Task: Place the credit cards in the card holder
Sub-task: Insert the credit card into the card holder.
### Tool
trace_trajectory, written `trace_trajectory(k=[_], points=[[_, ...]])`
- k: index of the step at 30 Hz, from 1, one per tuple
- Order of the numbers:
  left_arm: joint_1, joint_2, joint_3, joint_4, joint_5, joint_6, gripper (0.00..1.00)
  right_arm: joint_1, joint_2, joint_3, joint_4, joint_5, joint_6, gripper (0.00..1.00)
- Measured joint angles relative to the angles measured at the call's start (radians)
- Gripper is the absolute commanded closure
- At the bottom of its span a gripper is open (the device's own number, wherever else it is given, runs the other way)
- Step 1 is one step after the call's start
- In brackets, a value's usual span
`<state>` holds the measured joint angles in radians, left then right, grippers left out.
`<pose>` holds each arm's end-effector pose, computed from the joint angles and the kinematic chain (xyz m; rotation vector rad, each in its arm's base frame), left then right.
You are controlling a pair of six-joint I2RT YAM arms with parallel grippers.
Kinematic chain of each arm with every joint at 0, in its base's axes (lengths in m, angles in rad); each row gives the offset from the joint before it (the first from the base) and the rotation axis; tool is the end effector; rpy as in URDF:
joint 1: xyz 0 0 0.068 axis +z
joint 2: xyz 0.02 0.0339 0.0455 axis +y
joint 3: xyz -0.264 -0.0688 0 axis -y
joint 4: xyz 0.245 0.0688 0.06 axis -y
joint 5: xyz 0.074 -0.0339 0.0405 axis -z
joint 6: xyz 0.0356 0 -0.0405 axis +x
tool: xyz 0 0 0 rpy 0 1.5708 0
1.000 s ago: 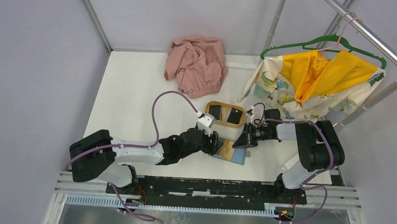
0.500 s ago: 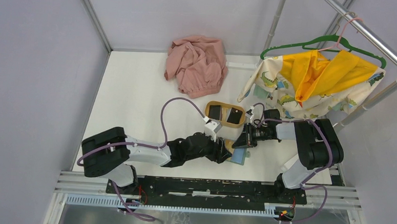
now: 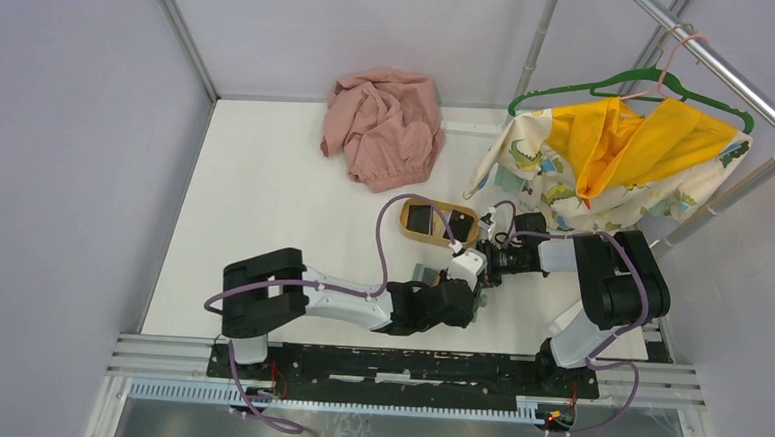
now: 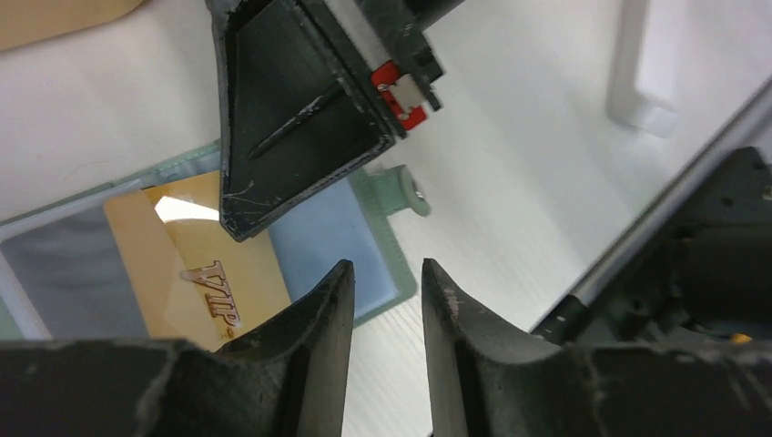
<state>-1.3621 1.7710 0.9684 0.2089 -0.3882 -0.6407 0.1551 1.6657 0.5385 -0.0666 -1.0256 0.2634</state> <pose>0.0908 -0.3636 0.1779 0.5615 2.1399 -0.7518 0.2308 0.0669 0.0948 -0.1377 2.6028 1.5300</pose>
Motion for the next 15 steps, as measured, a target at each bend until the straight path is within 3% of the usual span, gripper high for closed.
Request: trace_trajectory(k=[9, 15], points=[[-0.003, 0.144, 0.119, -0.148, -0.082, 0.026, 0.62, 0.0, 0.0, 0.001, 0.0, -0.002, -0.001, 0.85], [-0.003, 0.168, 0.161, -0.187, -0.121, 0.028, 0.56, 0.0, 0.0, 0.001, 0.0, -0.002, -0.001, 0.84]])
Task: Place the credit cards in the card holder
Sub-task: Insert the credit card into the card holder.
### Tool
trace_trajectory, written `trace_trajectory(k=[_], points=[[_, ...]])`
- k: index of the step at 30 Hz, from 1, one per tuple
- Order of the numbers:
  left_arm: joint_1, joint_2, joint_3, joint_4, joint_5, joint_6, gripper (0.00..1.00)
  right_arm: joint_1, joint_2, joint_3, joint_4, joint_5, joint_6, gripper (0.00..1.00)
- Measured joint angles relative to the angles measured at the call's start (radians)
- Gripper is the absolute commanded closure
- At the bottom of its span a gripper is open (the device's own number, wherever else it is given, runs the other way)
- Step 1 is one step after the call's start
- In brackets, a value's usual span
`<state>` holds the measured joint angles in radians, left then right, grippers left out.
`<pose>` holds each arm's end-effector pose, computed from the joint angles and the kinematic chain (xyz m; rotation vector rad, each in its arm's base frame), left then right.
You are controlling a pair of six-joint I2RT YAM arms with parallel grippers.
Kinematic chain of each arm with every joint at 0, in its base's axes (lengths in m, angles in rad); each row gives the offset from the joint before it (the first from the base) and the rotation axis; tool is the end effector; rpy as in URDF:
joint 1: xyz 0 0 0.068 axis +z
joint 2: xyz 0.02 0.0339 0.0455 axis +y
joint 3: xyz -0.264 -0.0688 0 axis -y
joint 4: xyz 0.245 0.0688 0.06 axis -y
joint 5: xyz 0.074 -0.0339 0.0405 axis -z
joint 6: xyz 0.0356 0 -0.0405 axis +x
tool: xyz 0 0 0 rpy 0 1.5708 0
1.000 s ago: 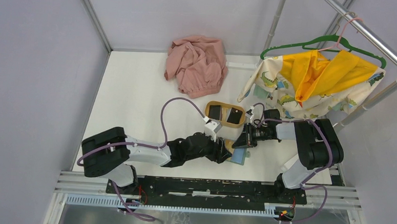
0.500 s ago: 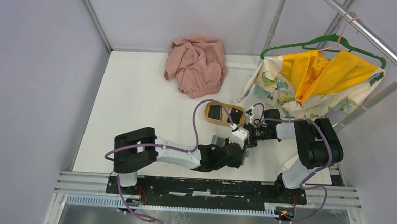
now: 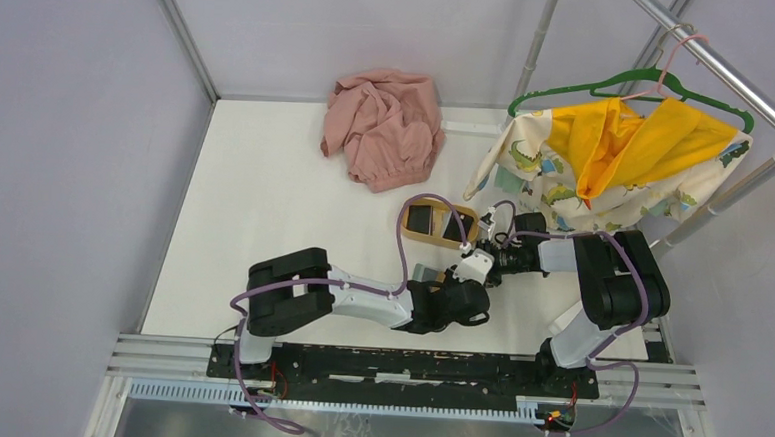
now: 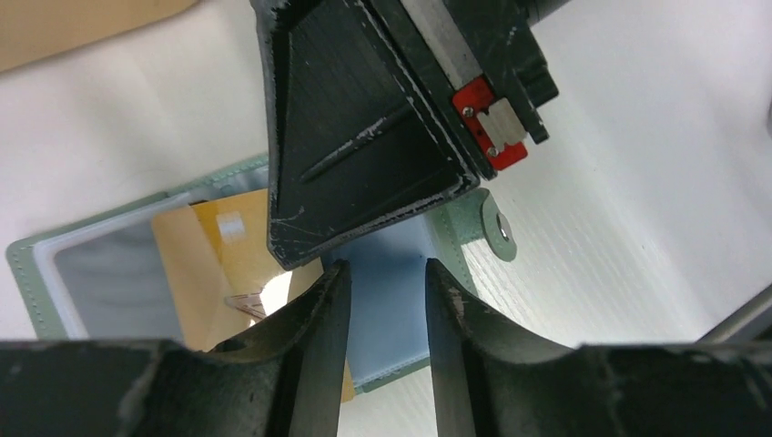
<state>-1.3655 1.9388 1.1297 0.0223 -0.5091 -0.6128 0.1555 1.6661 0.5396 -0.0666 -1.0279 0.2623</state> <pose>0.0989 -0.3897 0.1495 0.6059 2.1961 -0.4586 0.2311 0.0671 0.0950 -0.1408 2.6006 1.5327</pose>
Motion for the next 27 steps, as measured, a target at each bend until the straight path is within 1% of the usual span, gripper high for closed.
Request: trace_trajectory(k=[5, 13, 21, 27], points=[[0.0, 0.01, 0.023, -0.025, -0.042, 0.0, 0.5, 0.002, 0.005, 0.0, 0.002, -0.001, 0.0, 0.81], [-0.007, 0.015, 0.037, -0.047, -0.084, 0.0, 0.44, 0.015, 0.005, 0.008, 0.011, -0.001, -0.003, 0.68], [0.0, 0.015, 0.037, -0.066, -0.121, 0.0, 0.43, 0.019, 0.005, 0.036, 0.008, -0.004, -0.029, 0.56], [0.011, 0.014, 0.024, -0.072, -0.137, 0.0, 0.44, 0.019, 0.005, 0.067, -0.023, -0.007, -0.079, 0.52]])
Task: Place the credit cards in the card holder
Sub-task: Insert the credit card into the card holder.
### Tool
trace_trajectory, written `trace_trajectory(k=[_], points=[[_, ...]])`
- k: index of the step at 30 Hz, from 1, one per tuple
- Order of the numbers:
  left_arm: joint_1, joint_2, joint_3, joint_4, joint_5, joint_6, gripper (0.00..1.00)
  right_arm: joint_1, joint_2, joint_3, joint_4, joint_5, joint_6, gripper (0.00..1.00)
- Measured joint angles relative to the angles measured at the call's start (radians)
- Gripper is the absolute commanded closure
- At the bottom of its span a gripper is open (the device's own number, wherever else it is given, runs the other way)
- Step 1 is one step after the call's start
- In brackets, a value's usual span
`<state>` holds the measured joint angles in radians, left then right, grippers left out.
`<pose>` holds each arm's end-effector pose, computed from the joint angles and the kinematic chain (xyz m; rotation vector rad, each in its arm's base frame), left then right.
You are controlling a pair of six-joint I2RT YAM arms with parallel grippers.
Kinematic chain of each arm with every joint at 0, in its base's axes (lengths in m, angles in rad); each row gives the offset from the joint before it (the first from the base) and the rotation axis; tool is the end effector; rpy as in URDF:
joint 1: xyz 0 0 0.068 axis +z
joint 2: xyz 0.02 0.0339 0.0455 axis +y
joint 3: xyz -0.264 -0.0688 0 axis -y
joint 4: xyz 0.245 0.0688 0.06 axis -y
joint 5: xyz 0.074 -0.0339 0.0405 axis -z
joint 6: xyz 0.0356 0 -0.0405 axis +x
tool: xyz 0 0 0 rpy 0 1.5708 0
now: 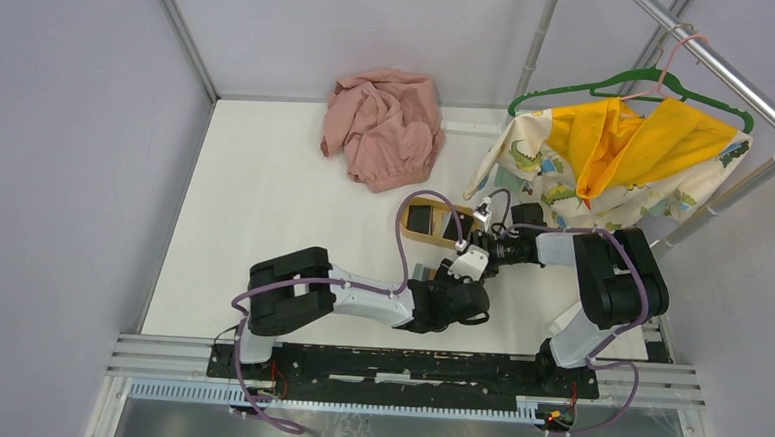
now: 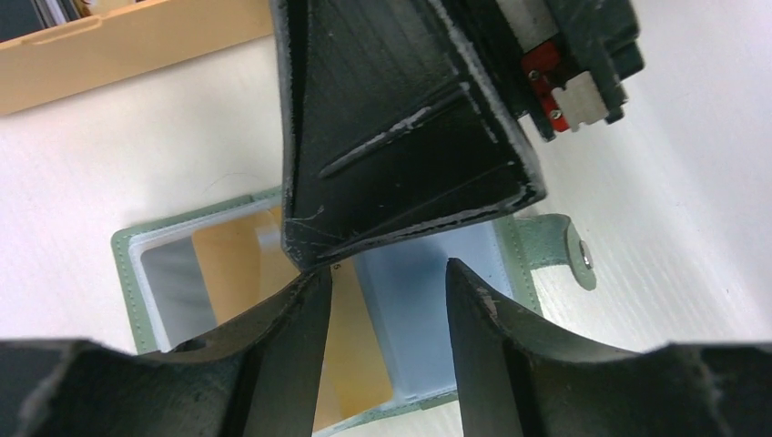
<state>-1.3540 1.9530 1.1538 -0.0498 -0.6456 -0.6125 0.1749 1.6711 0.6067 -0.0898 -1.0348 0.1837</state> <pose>0.1070 -0.3860 0.1478 0.5409 2.1620 -0.2846 0.2458 0.0745 0.1067 -0.2929 2.5289 1.5107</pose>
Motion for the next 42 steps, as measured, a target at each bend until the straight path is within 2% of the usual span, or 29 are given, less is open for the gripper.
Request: trace_trajectory(k=[4, 8, 13, 26, 35, 42], points=[[0.006, -0.036, -0.047, 0.029, 0.002, 0.007, 0.46, 0.0, 0.0, 0.008, -0.027, -0.005, -0.032, 0.52], [0.017, -0.096, -0.11, 0.074, 0.054, 0.031, 0.52, 0.0, 0.0, 0.008, -0.047, -0.013, -0.044, 0.52], [0.023, -0.11, -0.117, 0.099, 0.1, 0.046, 0.6, 0.0, 0.0, 0.008, -0.062, -0.021, -0.054, 0.57], [0.03, -0.08, -0.1, 0.096, 0.13, 0.05, 0.63, 0.0, 0.002, 0.008, -0.066, -0.009, -0.056, 0.62], [0.031, -0.069, -0.098, 0.093, 0.132, 0.053, 0.75, 0.001, 0.013, 0.008, -0.067, -0.01, -0.056, 0.65], [0.023, -0.092, -0.126, 0.103, 0.122, 0.056, 0.75, 0.006, 0.013, 0.008, -0.068, -0.027, -0.049, 0.63]])
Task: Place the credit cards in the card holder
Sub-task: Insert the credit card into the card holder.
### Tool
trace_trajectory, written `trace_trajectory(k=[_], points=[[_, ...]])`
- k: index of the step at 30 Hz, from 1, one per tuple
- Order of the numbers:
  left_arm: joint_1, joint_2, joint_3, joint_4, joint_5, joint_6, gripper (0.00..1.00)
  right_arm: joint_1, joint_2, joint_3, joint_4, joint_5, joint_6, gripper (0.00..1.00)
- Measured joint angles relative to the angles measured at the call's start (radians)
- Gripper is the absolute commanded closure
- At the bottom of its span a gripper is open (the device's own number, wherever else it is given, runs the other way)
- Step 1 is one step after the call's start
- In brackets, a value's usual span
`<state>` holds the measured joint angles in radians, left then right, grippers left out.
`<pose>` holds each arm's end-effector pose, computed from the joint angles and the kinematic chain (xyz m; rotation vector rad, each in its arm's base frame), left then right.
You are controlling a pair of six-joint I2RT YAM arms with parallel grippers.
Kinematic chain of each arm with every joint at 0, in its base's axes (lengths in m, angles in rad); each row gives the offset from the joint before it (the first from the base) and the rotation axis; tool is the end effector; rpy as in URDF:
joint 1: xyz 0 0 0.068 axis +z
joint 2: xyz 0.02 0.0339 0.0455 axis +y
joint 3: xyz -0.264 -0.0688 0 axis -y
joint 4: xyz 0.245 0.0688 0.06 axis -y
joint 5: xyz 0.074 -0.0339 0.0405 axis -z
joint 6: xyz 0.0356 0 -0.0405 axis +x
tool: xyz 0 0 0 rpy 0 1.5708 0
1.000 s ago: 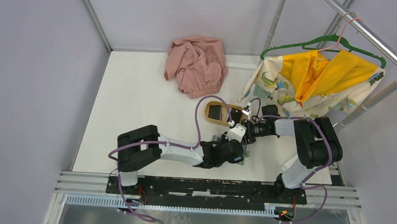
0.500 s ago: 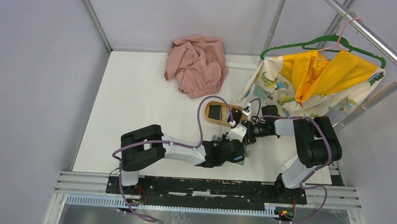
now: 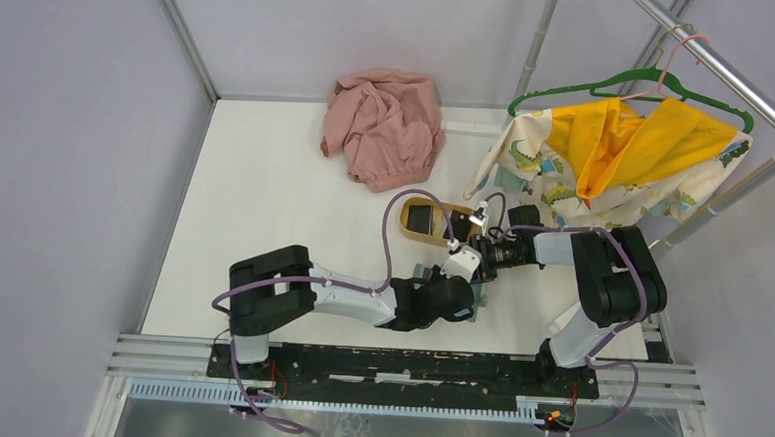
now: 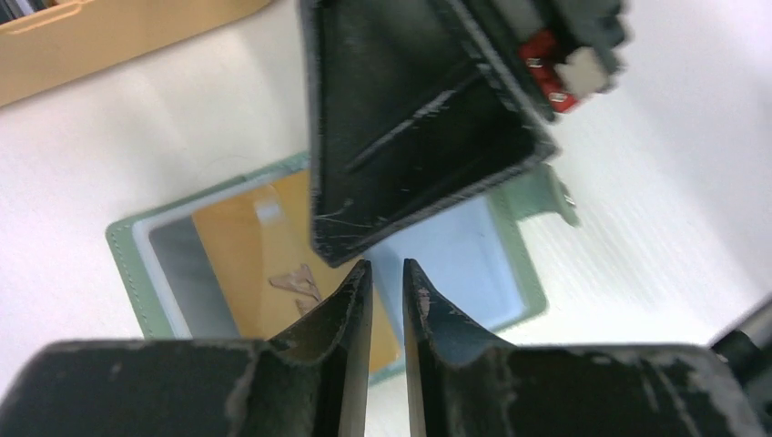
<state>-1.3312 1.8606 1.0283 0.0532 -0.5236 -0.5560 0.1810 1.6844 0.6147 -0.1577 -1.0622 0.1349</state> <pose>0.1073 -0.3643 0.1521 0.6150 2.1707 -0.4061 0.2413 0.0758 0.1037 -0.3198 2.5542 1.5554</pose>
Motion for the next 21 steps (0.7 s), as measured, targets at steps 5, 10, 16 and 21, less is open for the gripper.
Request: trace_trajectory(k=[5, 10, 16, 21], points=[[-0.029, -0.071, -0.036, 0.026, 0.002, 0.0, 0.74, 0.018, 0.0, 0.0, 0.006, -0.037, 0.006, 0.62], [-0.034, -0.117, -0.052, 0.039, 0.011, 0.0, 0.75, 0.018, 0.0, 0.0, 0.006, -0.044, 0.009, 0.64], [-0.038, -0.113, -0.05, 0.059, 0.04, 0.0, 0.81, 0.018, 0.0, 0.002, 0.0, -0.046, 0.001, 0.64], [-0.046, -0.087, -0.045, 0.059, 0.04, 0.0, 0.82, 0.005, -0.032, 0.006, -0.034, -0.02, -0.029, 0.66]])
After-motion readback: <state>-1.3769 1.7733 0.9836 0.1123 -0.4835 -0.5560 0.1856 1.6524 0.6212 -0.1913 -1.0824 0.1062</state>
